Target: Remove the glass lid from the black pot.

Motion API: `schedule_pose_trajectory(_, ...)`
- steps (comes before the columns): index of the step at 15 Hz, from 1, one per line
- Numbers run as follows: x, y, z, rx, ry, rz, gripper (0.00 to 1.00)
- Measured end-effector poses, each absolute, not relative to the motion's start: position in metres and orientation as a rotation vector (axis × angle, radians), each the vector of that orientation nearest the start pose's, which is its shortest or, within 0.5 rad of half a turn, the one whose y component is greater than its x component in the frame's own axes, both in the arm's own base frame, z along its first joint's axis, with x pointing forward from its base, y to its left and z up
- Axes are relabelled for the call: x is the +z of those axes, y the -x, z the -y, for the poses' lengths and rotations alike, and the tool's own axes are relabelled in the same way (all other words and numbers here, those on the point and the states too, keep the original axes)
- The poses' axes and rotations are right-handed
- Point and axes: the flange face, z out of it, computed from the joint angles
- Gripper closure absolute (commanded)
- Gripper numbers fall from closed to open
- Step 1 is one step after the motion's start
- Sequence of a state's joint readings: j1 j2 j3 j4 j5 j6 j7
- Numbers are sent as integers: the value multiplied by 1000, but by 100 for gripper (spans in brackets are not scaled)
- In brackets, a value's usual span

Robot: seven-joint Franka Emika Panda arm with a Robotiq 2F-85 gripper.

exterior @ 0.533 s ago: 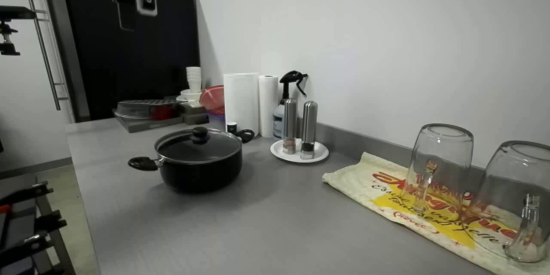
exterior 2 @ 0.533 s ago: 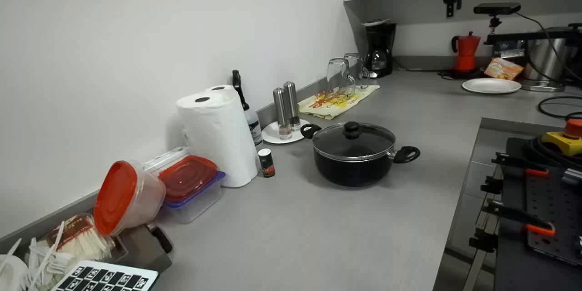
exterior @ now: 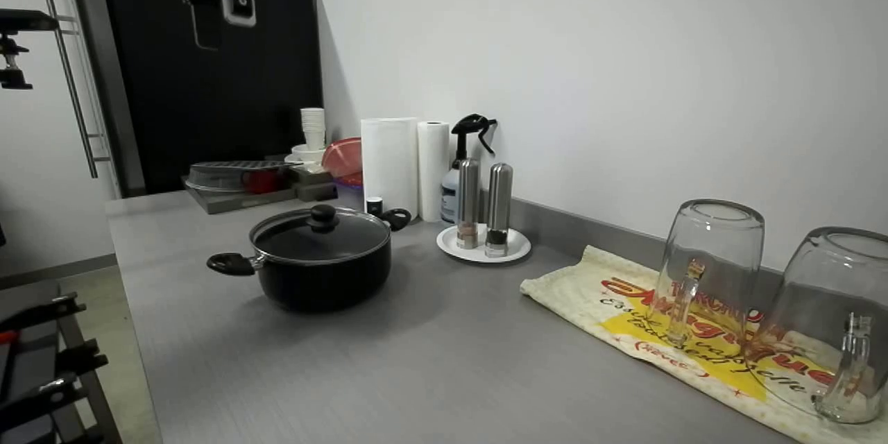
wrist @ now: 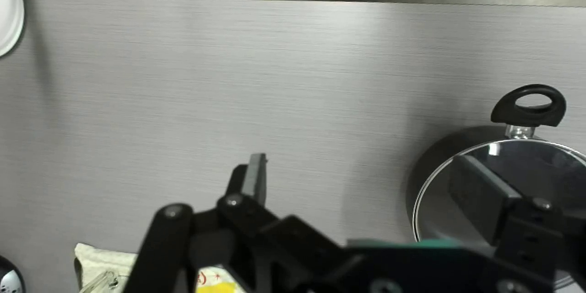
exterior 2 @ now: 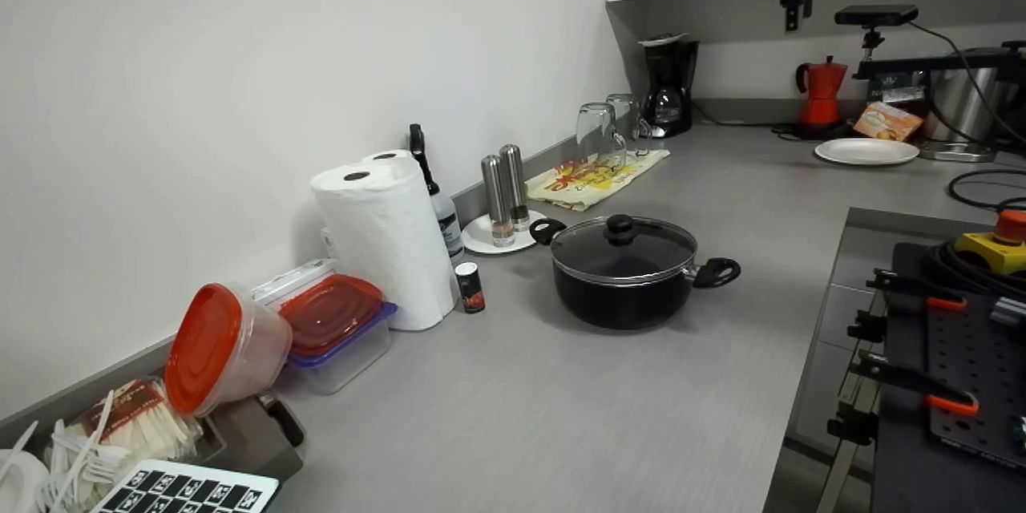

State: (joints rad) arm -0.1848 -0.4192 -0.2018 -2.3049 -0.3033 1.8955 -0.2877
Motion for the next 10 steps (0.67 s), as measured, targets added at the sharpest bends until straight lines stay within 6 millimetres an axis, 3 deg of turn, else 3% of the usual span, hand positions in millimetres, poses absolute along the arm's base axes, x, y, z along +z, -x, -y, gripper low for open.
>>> schedule_pose_trajectory(3,503,-403,168,81,3332,62,0)
schedule_pose_trajectory(10,492,-475,76,-21,3218,122,0)
